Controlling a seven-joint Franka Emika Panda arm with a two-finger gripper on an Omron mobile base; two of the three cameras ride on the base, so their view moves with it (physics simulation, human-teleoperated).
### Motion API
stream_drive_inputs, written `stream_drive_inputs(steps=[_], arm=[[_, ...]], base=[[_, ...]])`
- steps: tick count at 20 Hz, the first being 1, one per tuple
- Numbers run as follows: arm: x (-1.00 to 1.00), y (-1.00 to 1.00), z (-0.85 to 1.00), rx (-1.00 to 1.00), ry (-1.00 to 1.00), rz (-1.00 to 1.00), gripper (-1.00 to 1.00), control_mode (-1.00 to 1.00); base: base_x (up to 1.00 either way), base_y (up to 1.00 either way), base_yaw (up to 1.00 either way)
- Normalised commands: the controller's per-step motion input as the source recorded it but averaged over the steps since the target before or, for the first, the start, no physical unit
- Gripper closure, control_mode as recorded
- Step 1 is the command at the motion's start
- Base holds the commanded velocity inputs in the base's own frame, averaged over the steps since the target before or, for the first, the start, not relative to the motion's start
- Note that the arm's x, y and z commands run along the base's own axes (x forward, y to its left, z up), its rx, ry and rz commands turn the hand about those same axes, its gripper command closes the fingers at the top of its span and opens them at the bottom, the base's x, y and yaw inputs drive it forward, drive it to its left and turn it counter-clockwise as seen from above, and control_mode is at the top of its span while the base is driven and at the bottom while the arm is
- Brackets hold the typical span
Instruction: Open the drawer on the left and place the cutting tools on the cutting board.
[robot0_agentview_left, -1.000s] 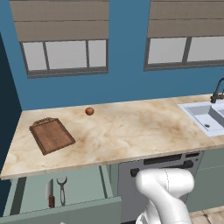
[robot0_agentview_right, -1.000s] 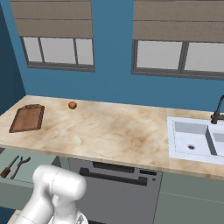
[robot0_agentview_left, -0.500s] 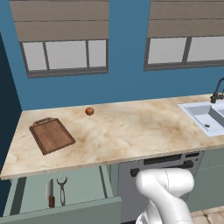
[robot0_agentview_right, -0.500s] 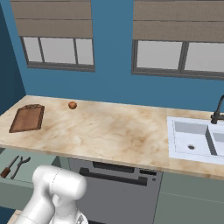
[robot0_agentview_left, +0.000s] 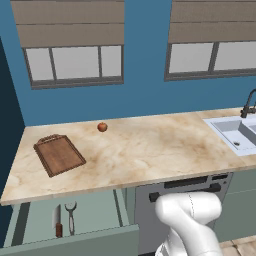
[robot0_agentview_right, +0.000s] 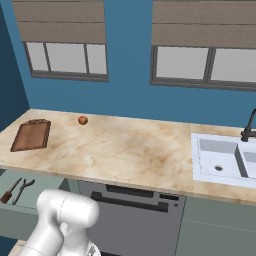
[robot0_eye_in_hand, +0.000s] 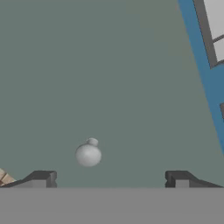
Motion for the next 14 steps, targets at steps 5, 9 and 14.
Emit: stream_drive_inputs(steps=[5, 9, 14], arm=[[-0.14, 0.0, 0.15, 0.0, 0.0, 0.0, -1.0, -1.0], [-0.04, 0.0, 0.24, 0.0, 0.0, 0.0, -1.0, -1.0], [0.0, 0.0, 0.22, 0.0, 0.01, 0.0, -1.0, -1.0]], base=[[0.0, 0.0, 0.0], [0.0, 0.0, 0.0], [0.0, 0.0, 0.0]])
